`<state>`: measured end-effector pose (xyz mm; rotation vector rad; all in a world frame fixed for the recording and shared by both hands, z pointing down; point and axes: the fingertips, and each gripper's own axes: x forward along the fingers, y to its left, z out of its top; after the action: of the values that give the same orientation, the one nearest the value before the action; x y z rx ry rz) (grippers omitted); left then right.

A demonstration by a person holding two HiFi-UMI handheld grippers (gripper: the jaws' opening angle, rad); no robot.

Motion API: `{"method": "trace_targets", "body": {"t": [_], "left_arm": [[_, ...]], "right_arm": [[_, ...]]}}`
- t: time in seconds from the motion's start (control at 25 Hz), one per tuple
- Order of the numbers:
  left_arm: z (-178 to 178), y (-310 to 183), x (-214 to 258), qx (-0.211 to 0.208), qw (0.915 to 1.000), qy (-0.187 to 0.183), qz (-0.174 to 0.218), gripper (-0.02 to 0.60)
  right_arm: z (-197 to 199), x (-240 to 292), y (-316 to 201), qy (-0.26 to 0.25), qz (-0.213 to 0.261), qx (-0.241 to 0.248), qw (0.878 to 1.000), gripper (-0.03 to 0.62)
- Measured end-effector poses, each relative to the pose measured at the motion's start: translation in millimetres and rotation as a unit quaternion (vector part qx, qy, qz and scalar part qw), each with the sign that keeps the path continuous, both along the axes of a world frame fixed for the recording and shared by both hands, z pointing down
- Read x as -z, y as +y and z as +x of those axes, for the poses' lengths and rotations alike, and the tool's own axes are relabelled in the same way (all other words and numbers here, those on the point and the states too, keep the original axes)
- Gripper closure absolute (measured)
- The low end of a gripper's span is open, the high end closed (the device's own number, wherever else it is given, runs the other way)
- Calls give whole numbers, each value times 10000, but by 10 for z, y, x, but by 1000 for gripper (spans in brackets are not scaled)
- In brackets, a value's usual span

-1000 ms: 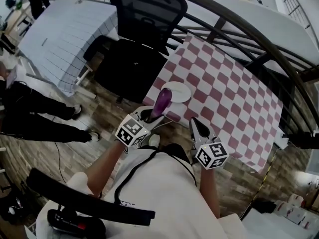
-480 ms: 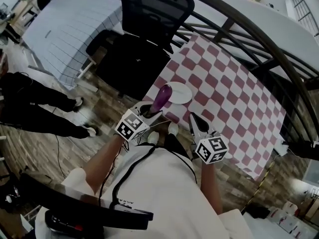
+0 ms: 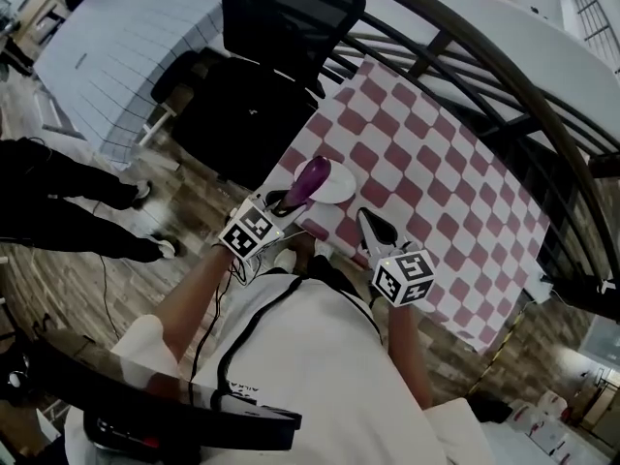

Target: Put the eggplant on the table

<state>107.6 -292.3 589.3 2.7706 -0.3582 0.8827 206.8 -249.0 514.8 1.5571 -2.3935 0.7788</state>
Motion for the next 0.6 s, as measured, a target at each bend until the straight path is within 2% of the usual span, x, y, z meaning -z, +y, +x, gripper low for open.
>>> {"method": "trace_targets", "body": {"t": [0.6], "left_arm": [[333,-237,-613,-666,9950,-740,66,451]], "right_arm": [[316,-211,-187,37,-267,53,9996,588]]}}
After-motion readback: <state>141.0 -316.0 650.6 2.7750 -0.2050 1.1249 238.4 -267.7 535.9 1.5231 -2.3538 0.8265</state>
